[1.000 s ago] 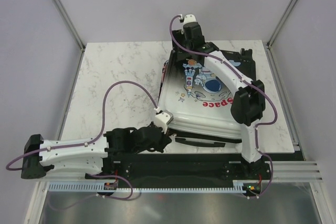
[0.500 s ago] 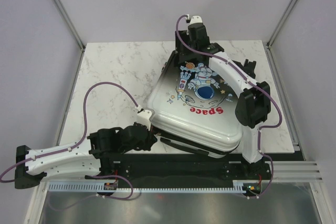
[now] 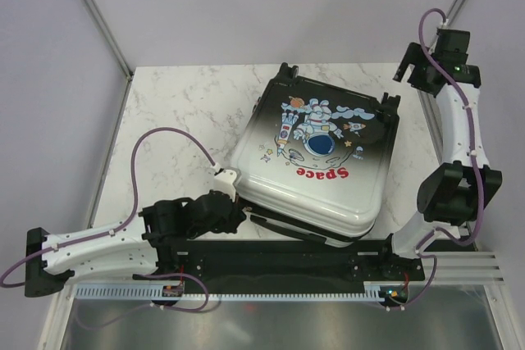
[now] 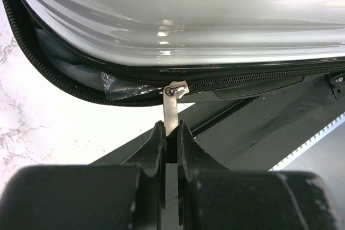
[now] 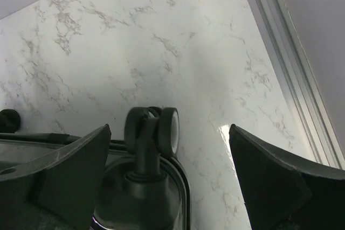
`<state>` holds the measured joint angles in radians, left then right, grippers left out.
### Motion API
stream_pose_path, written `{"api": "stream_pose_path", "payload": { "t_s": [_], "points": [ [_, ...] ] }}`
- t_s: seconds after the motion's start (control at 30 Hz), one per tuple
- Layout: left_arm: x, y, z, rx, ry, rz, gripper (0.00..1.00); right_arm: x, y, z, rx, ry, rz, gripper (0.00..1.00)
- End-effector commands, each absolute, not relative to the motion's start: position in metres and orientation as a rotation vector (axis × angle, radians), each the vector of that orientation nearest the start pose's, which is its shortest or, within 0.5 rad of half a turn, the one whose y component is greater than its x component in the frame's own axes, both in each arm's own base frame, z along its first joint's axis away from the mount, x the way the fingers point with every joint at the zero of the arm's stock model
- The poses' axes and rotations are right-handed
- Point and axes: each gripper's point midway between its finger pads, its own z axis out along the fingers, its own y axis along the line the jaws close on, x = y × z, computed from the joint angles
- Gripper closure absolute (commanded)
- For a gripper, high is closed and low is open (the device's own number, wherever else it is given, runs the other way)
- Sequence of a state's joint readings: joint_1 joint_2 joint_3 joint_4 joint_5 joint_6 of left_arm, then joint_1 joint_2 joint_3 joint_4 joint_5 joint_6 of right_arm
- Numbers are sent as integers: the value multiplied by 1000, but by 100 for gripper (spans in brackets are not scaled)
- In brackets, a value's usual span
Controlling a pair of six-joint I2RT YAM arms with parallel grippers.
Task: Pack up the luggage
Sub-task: Zip the luggage at the center of the board.
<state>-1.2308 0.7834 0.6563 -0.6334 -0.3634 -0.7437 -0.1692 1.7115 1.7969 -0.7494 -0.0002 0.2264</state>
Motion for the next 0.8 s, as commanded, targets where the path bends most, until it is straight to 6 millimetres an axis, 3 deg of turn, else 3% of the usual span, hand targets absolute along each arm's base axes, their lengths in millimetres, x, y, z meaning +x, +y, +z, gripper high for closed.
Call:
{"api": "stream_pose_path", "payload": {
  "t_s": [0.0, 0.1, 0.17, 0.27, 0.3, 0.33, 0.4, 0.43, 0.5, 0.53, 0.57, 0.6, 0.63, 0.67, 0.7, 0.73, 0.77],
  "points": [
    [119, -194, 116, 329, 2359, -490, 98, 440, -58, 260, 457, 2254, 130, 2],
    [121, -198, 121, 334, 2347, -505, 98, 431, -55, 250, 504, 2289, 143, 2],
    [123, -205, 125, 366, 2326, -526, 98, 418, -52, 267, 505, 2247, 142, 2],
    [125, -215, 123, 398, 2329, -529, 98, 394, -29, 302, 405, 2192, 104, 2],
    [123, -218, 119, 415, 2347, -524, 98, 389, -2, 319, 320, 2171, 143, 3],
    [124, -221, 119, 420, 2350, -530, 98, 375, 13, 341, 280, 2129, 181, 3],
    [125, -231, 117, 430, 2352, -578, 98, 351, 56, 363, 141, 2098, 278, 3],
    [125, -236, 119, 464, 2340, -602, 98, 330, 62, 387, 86, 2028, 300, 3],
    [128, -254, 129, 519, 2289, -703, 98, 297, 75, 411, 3, 1942, 383, 2],
    [129, -262, 129, 549, 2285, -725, 98, 287, 80, 415, -45, 1928, 410, 2],
    [130, -271, 131, 578, 2278, -773, 98, 269, 100, 415, -145, 1932, 535, 2],
    [134, -287, 145, 597, 2227, -827, 98, 255, 108, 411, -188, 1939, 591, 2],
    [139, -296, 136, 658, 2239, -801, 98, 245, 116, 405, -214, 1955, 649, 2],
    [137, -307, 137, 707, 2237, -830, 98, 231, 126, 397, -235, 1983, 736, 2],
    [143, -320, 153, 736, 2191, -847, 98, 221, 127, 380, -229, 2022, 763, 2],
    [143, -334, 144, 782, 2209, -860, 98, 211, 129, 371, -230, 2048, 792, 2],
    [142, -343, 148, 812, 2198, -895, 98, 200, 135, 366, -256, 2057, 845, 2]
  ]
}}
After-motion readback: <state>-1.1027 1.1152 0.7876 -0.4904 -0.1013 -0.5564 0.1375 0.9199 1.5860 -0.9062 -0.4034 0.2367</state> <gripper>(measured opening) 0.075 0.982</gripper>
